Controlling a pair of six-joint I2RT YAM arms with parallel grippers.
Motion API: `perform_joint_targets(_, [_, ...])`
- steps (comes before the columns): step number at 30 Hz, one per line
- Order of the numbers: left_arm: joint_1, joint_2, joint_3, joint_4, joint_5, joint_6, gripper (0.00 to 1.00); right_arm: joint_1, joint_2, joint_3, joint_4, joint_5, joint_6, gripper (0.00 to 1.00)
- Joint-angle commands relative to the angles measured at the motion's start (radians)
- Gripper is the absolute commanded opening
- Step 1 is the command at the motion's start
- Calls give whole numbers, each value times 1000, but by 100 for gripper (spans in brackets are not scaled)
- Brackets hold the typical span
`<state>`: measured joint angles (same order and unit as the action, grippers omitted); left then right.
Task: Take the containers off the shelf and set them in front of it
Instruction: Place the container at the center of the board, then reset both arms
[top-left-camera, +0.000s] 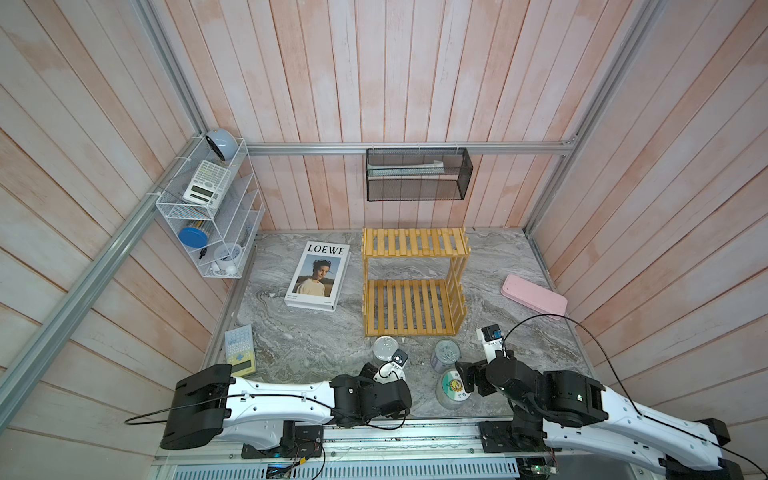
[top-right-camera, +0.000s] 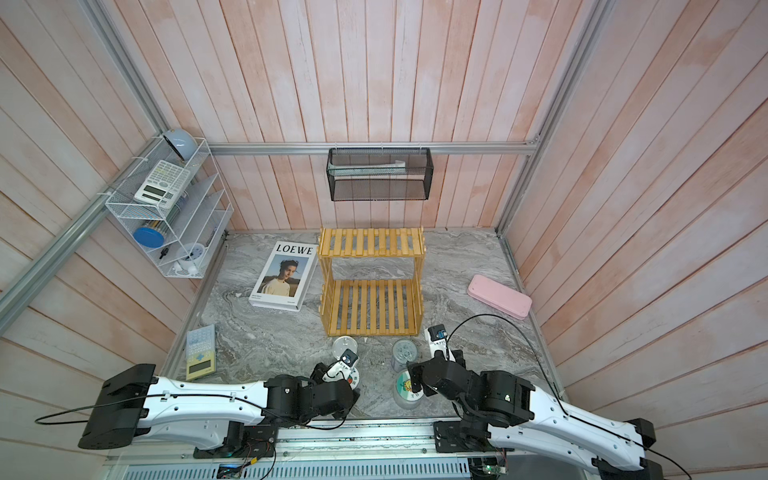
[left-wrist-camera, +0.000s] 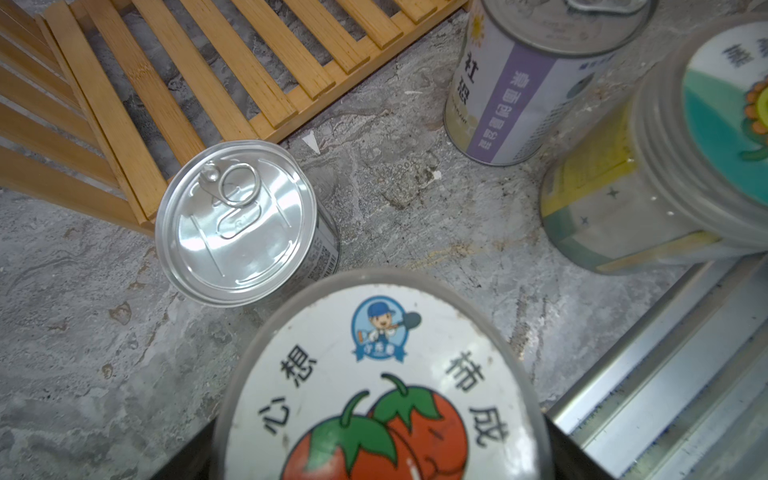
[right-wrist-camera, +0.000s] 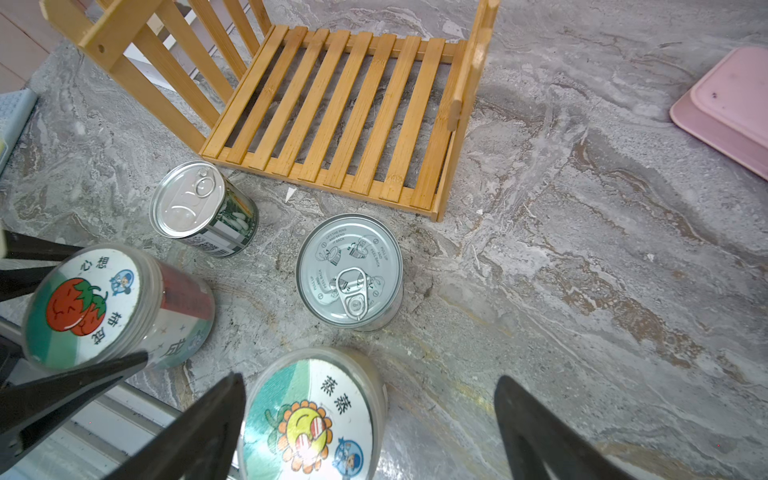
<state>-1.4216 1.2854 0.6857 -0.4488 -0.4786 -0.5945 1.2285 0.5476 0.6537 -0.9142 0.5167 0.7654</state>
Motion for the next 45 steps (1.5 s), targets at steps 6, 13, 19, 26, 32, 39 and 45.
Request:
perform_joint_targets(6, [-3, 25, -19, 44, -17, -5, 76, -10, 0, 14, -11, -9, 0, 98])
perform_joint_targets(13, [-3, 22, -23, 35, -24, -12, 94, -15, 0, 10, -8, -18, -1, 98])
perform_joint_targets(19, [-3, -11, -17, 14, -33, -7, 100, -20, -1, 5, 0, -23, -3, 98])
perform_joint_targets(26, [-4, -83, 27, -69, -85, 21, 100, -27, -1, 4, 5, -24, -10, 98])
perform_joint_targets(32, [-3, -147, 98, -145, -204, 77, 100, -61, -2, 3, 21, -35, -35, 98])
perform_joint_targets(39, [21, -176, 130, -120, -252, 93, 100, -152, -12, 28, 32, -65, -103, 98])
perform_joint_targets(45, [157, -227, 121, -78, -315, 102, 100, -339, -25, 25, 102, -129, -182, 98])
